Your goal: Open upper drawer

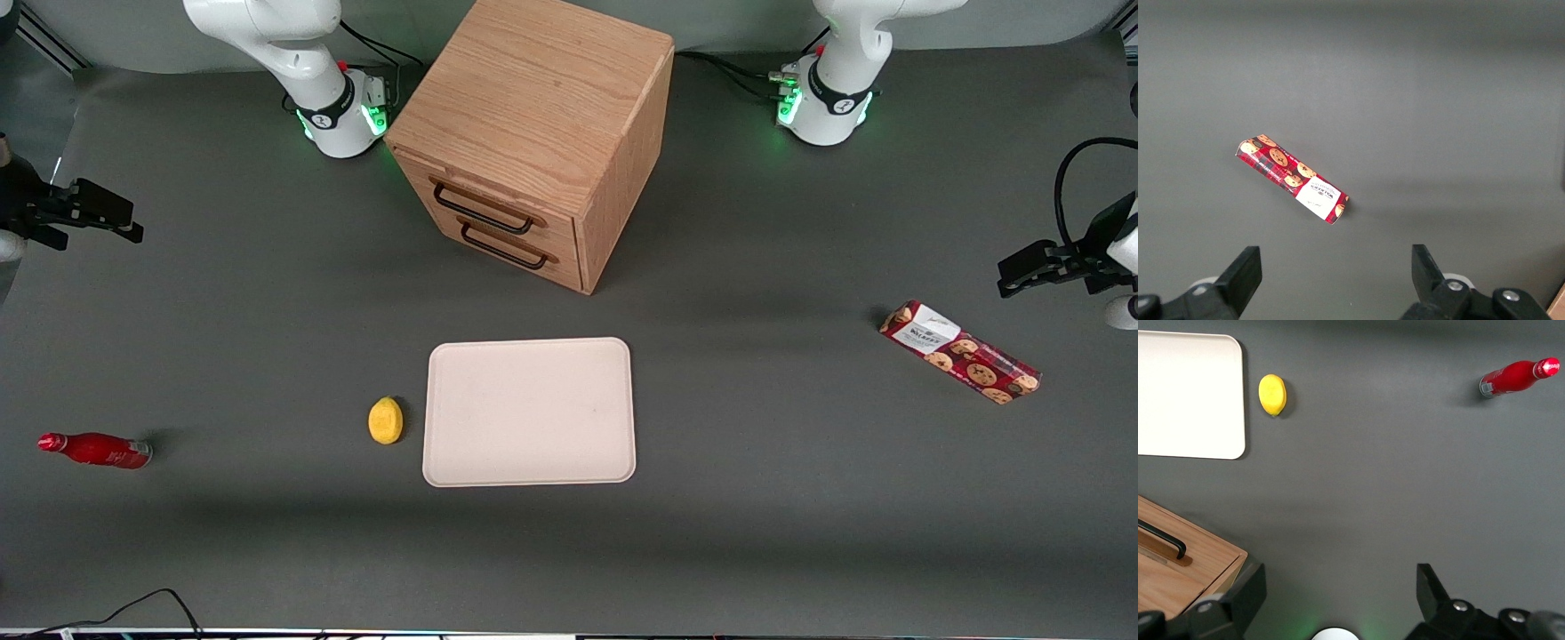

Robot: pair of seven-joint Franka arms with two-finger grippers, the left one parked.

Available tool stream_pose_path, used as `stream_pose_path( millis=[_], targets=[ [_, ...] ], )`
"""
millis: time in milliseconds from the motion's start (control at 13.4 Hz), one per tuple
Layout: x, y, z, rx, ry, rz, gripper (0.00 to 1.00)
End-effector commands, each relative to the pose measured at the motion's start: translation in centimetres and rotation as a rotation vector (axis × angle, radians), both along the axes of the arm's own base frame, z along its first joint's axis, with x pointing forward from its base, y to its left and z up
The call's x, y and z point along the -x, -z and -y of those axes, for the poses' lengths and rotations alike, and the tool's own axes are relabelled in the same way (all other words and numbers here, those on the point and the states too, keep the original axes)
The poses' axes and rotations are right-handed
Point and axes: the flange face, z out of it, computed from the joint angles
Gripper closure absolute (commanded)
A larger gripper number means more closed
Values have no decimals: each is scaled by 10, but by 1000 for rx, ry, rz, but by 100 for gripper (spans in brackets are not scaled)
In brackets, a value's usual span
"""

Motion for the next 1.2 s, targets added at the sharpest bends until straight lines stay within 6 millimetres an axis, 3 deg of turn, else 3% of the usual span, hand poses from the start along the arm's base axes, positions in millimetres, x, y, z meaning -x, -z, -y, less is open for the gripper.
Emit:
stream_pose_path(
  millis=[0, 673, 823, 1122],
  targets=[
    [-2, -1, 0, -14, 20, -27, 0],
    [-1, -2, 2, -6, 21, -26, 0],
    [1, -2, -21, -19, -21, -43, 0],
    [10, 2, -107, -67, -177, -89, 0]
  ],
)
